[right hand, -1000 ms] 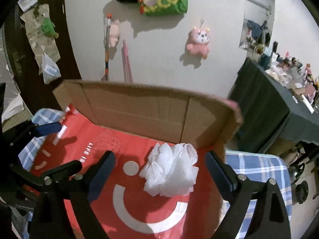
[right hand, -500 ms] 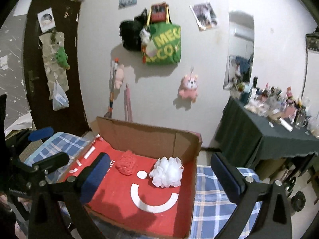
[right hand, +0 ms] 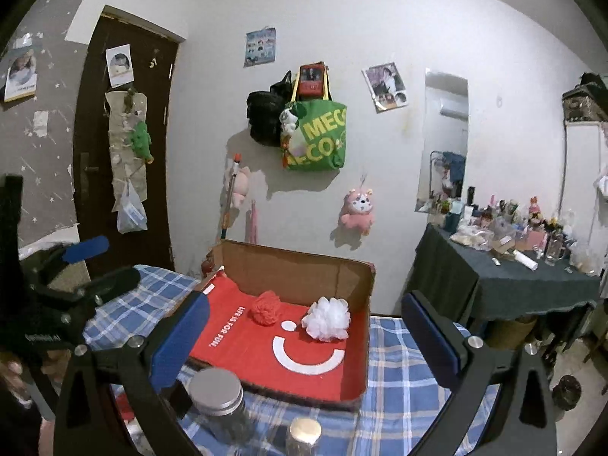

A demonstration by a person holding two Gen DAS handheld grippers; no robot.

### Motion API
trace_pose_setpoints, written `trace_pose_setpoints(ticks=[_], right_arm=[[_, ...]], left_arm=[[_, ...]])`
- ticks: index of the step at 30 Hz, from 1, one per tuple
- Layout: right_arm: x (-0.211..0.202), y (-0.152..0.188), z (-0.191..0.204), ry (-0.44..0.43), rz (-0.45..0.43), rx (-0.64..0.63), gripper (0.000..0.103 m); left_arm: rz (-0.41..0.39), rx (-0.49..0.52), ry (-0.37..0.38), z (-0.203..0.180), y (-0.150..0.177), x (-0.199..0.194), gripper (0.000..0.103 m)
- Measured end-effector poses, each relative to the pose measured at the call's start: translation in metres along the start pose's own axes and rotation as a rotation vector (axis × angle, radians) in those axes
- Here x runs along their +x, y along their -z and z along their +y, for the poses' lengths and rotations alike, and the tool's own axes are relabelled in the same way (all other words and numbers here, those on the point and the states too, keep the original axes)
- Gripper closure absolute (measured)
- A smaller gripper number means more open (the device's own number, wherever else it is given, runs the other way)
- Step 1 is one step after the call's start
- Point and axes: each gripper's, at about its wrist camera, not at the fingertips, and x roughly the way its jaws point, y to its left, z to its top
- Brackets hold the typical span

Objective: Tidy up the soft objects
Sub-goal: 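Withdraw both tools from the box back toward the remaining items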

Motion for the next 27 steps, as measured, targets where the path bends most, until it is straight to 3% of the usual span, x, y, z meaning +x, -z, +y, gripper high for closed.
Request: trace_pose_setpoints(ticks=[8, 14, 21, 27], right_arm=[[-0.050, 0.029, 0.016, -0.007, -0.065, 0.020, 0.000], [-0.078, 0.060, 0.028, 0.018, -0.089, 0.026, 0.000], [-0.093, 0.105, 0.035, 0.066, -0.071, 0.060, 0.000], [-0.084, 0.150, 0.037, 0.107, 0.003, 0.075, 0.000]], left_arm=[[-0.088, 0.023, -0.022, -0.018, 0.017, -0.059, 0.000], [-0.111, 0.031, -0.024, -0.030, 0.045, -0.088, 0.000], [-0.091, 0.029, -0.044, -0.042, 0.087, -0.103, 0.000], [-0.012, 0.012, -0.044, -0.044, 0.121, -0.096, 0.000]])
